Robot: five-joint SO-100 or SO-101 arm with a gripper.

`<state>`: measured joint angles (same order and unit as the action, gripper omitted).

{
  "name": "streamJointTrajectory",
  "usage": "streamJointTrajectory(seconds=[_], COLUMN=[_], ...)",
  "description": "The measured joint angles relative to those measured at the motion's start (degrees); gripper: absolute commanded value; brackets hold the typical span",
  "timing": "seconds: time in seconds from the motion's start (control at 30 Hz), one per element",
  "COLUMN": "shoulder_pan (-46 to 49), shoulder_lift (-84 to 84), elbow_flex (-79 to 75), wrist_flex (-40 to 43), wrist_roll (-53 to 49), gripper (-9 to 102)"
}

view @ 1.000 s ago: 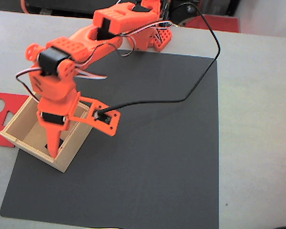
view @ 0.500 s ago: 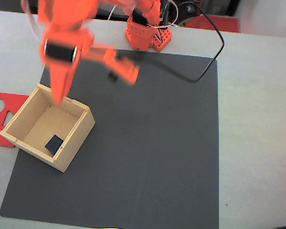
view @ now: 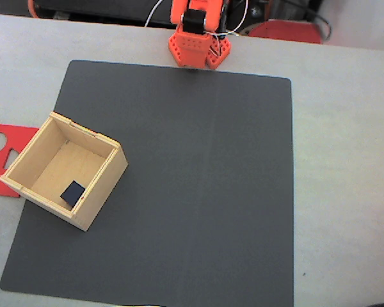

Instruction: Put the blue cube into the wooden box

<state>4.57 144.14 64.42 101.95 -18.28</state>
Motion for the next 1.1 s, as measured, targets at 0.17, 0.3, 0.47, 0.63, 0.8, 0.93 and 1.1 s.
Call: streamJointTrajectory(seconds=[0.17, 0.3, 0.47, 0.63, 0.8, 0.93, 1.1], shoulder_pan=[-6.5, -7.47, -5.71, -4.57, -3.96, -2.02, -0.44], shoulder_lift=[15.56, 29.62, 37.35, 42.36, 46.23, 46.32, 46.32], elbow_flex=[20.65, 37.44, 51.5, 71.28, 89.65, 100.63, 106.96], wrist_flex=[-0.7, -2.64, -7.29, -17.58, -23.2, -26.02, -28.12], wrist_roll=[0.88, -0.53, -1.05, -0.88, 0.09, 1.93, 4.57], gripper=[0, 0, 0, 0, 0, 0, 0])
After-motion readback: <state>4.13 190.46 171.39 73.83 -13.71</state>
